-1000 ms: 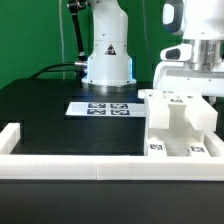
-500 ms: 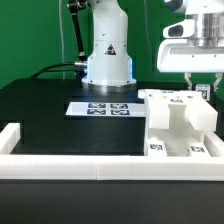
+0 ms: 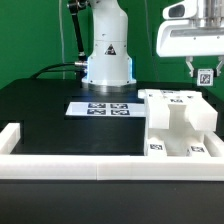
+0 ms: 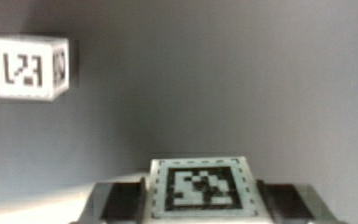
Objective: Assemble chair
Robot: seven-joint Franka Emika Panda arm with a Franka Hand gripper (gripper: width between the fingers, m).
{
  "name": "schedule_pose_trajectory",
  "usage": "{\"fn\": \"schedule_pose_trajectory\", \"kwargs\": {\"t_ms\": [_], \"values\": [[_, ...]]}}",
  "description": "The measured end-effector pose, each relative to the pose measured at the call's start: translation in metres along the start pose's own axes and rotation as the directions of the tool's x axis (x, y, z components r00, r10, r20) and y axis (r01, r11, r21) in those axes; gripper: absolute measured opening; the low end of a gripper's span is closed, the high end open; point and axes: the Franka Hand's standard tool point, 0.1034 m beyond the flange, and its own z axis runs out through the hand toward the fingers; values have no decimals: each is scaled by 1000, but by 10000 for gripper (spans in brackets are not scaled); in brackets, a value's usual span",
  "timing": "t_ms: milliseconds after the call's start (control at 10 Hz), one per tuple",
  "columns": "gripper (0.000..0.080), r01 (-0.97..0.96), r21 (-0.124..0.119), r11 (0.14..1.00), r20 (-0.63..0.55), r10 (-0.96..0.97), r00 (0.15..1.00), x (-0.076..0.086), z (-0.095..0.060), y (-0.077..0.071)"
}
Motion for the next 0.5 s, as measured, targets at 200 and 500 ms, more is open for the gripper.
{"fn": "schedule_pose_trajectory", "kwargs": {"t_ms": [200, 500], "values": [[291, 9, 2, 1000, -12, -9, 1000, 7, -1, 0], [291, 8, 1, 1000, -11, -8, 1000, 7, -1, 1]]}}
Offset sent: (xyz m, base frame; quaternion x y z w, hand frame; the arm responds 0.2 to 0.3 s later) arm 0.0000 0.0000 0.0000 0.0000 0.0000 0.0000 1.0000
